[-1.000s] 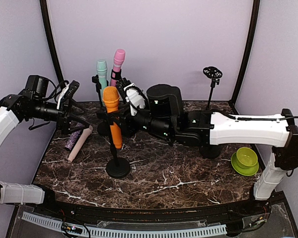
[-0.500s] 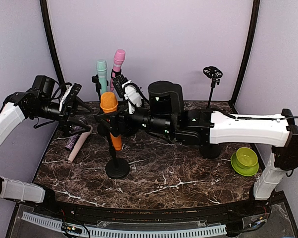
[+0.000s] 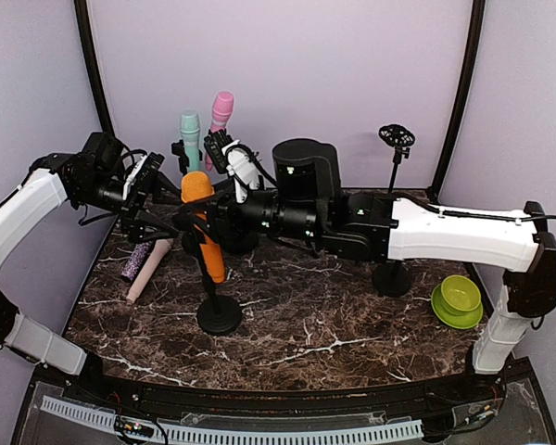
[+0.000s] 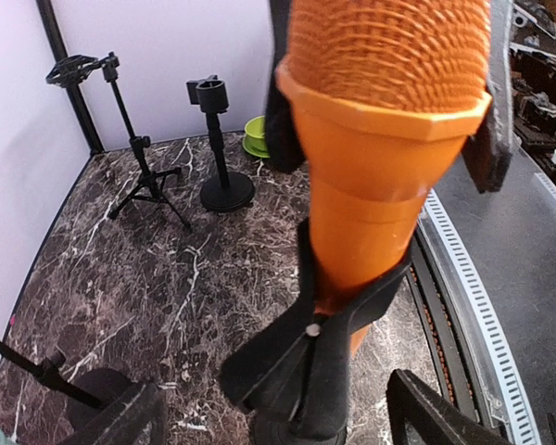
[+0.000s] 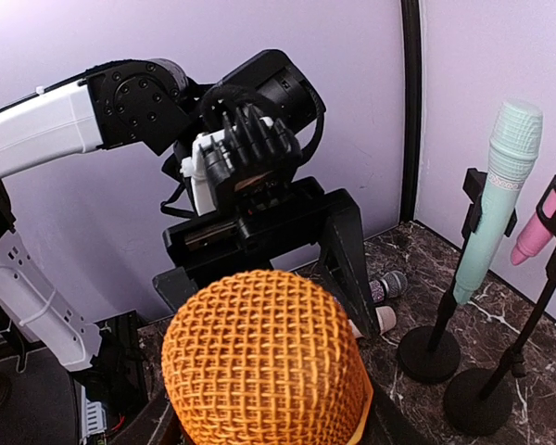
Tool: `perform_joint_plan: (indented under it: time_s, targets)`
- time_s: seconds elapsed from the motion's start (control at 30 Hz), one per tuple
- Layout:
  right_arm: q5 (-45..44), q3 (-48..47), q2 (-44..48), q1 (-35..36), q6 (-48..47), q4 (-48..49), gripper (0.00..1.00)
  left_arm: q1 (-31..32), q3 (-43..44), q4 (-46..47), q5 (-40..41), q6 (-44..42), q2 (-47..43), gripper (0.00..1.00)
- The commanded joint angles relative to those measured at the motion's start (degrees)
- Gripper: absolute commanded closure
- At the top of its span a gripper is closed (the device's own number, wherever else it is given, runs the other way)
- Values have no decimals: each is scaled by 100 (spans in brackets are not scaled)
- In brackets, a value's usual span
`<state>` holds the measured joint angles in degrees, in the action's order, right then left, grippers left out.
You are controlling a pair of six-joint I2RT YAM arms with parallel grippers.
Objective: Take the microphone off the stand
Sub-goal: Hold the microphone stand, then remove the microphone from the microphone stand.
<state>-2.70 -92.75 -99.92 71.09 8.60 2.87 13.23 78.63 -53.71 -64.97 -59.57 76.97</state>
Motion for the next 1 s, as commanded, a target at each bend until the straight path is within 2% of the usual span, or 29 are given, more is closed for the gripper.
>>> perform_joint_plan:
  time_s: [0.0, 0.2, 0.47, 0.67, 0.87, 0.97]
  targets:
    - [185, -210, -72, -51, 66, 66, 64, 218, 139, -585, -363, -763, 13, 19]
    - [255, -164, -48, -115, 141, 45, 71, 279, 270, -623, -382, -867, 98, 34]
    - [344, -113, 25, -165, 164, 77, 79, 289, 270, -710, -281, -1086, 95, 65]
    - [267, -330, 154, -178, -38, 48, 84, 367, 281, -645, -72, -1071, 134, 99]
    - [56, -1060, 343, -169, -525, -271, 87, 393, 276, -380, 24, -744, 121, 100]
    - [-93, -1185, 591, -168, -722, -242, 87, 402, 252, -204, 163, -534, 88, 95]
